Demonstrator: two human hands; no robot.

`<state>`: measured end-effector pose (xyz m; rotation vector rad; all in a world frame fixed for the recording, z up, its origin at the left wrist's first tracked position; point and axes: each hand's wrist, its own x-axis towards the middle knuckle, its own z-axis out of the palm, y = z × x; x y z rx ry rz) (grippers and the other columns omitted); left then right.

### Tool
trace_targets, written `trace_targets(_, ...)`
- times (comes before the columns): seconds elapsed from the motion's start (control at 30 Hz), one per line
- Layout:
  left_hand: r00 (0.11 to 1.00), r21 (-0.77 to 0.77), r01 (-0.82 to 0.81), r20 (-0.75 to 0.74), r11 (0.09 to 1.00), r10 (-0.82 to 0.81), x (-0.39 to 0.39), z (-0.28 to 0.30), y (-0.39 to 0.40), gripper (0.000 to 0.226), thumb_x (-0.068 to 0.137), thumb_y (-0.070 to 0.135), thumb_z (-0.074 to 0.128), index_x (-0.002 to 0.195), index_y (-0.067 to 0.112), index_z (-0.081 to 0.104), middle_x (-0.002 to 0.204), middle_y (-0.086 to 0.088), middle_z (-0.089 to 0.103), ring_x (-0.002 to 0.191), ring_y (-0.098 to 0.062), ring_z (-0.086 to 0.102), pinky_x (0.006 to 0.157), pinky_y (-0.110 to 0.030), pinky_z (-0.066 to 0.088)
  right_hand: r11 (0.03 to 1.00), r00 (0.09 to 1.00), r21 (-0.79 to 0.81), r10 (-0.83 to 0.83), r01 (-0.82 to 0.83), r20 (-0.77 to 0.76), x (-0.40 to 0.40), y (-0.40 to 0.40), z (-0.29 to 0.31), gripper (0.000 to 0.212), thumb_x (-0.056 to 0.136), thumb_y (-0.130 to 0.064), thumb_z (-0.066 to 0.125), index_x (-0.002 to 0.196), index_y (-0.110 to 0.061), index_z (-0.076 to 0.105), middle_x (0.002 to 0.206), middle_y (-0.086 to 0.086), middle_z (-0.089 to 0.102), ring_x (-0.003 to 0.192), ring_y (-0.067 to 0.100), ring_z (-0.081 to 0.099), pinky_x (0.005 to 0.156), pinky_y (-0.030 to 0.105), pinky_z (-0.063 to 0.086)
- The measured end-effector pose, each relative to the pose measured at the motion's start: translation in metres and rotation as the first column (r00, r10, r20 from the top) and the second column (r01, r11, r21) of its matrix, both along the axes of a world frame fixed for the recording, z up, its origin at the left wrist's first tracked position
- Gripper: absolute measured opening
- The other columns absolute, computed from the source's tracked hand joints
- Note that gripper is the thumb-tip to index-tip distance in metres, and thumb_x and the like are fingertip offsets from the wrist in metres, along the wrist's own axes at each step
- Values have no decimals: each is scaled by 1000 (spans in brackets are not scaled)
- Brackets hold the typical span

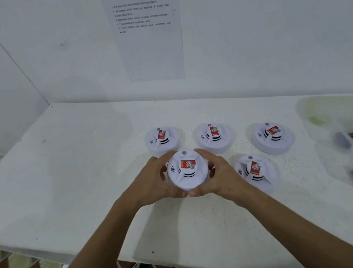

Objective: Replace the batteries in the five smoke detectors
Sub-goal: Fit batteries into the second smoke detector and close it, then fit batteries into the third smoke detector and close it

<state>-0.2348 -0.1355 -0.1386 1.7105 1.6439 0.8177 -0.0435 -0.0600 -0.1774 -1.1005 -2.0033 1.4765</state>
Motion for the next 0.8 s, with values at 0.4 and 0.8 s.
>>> trace_targets(0.4,992,-184,-50,-125,982,27,-9,-22,13,71,56,28,94,119,27,61,103,14,69,94,-6,64,81,-14,48,999,986,37,22,-29,168,-12,0,-9,106,36,-49,90,133,-35,50,122,-2,63,116,23,56,92,46,56)
trace_targets(0.8,964,-374,-42,-260,926,-61,-34,-6,12,79,76,17,75,142,36,36,117,9,53,90,-8,55,72,-17,44,975,923,172,64,-138,380,-9,4,29,89,70,-40,87,143,-21,39,125,-1,41,121,18,38,95,31,40)
